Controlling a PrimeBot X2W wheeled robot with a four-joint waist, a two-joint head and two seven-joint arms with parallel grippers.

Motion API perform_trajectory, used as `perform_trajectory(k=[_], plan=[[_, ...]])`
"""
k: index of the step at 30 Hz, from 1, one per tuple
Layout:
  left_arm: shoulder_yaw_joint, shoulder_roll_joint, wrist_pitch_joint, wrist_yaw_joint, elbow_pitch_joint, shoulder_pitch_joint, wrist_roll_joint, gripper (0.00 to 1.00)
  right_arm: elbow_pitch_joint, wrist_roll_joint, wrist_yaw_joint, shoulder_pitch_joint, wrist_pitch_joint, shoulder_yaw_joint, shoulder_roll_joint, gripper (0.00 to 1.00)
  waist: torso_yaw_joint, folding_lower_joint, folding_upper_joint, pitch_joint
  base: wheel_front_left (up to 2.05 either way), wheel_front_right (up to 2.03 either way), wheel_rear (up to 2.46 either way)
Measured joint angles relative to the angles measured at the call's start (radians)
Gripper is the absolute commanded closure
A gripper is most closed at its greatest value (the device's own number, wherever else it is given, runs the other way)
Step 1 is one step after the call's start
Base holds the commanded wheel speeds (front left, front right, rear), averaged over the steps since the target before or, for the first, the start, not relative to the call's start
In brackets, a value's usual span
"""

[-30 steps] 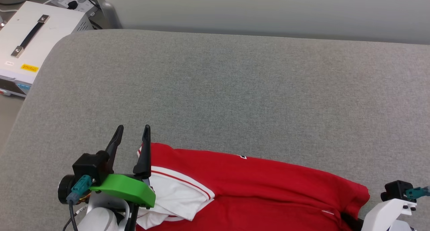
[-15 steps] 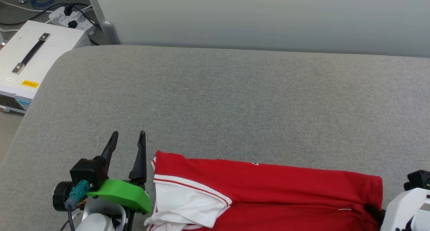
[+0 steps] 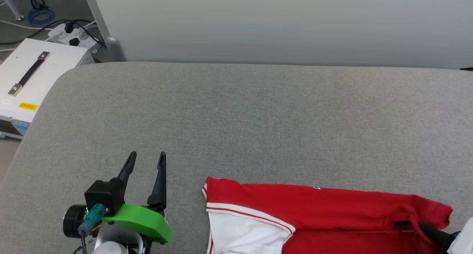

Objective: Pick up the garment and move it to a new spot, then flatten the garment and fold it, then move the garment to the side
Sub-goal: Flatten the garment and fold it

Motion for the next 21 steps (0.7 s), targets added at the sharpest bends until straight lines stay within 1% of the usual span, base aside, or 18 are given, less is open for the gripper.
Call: perform_trajectory(k=[3,6,9,11,14,16,21], plan=[[-0.007,0.0,0.009,0.0,-0.001,0.006,0.0,0.0,-0.023,0.132,0.0,-0.011,0.087,-0.006,0.065,1.0,0.002,0.0,0.0,-0.01,0.0,0.0,0.0],[-0.014,0.0,0.014,0.0,-0.002,0.007,0.0,0.0,-0.035,0.25,0.0,-0.015,0.147,0.002,0.088,1.0,0.009,0.0,0.0,-0.015,0.0,0.0,0.0],[-0.023,0.0,0.022,0.001,-0.005,0.007,0.0,0.0,-0.03,0.358,0.0,-0.015,0.175,0.031,0.095,1.0,0.018,0.0,0.0,-0.019,0.0,0.0,0.0],[-0.029,0.0,0.025,0.001,-0.007,0.007,0.0,0.0,-0.009,0.433,0.0,-0.015,0.167,0.082,0.093,1.0,0.024,0.0,0.0,-0.019,0.0,0.0,0.0],[-0.036,-0.001,0.033,0.001,-0.011,0.006,0.002,0.0,0.02,0.513,0.0,-0.014,0.119,0.202,0.096,1.0,0.033,0.0,0.0,-0.016,0.0,0.0,0.0],[-0.038,-0.002,0.037,-0.001,-0.012,0.003,0.003,0.0,0.034,0.544,0.0,-0.015,0.087,0.271,0.097,1.0,0.04,0.0,0.0,-0.011,0.0,0.0,0.0],[-0.045,-0.005,0.041,-0.004,-0.017,-0.027,0.01,0.0,0.077,0.565,0.0,-0.049,-0.005,0.46,0.098,1.0,0.056,0.0,0.0,0.016,0.0,0.0,0.0]])
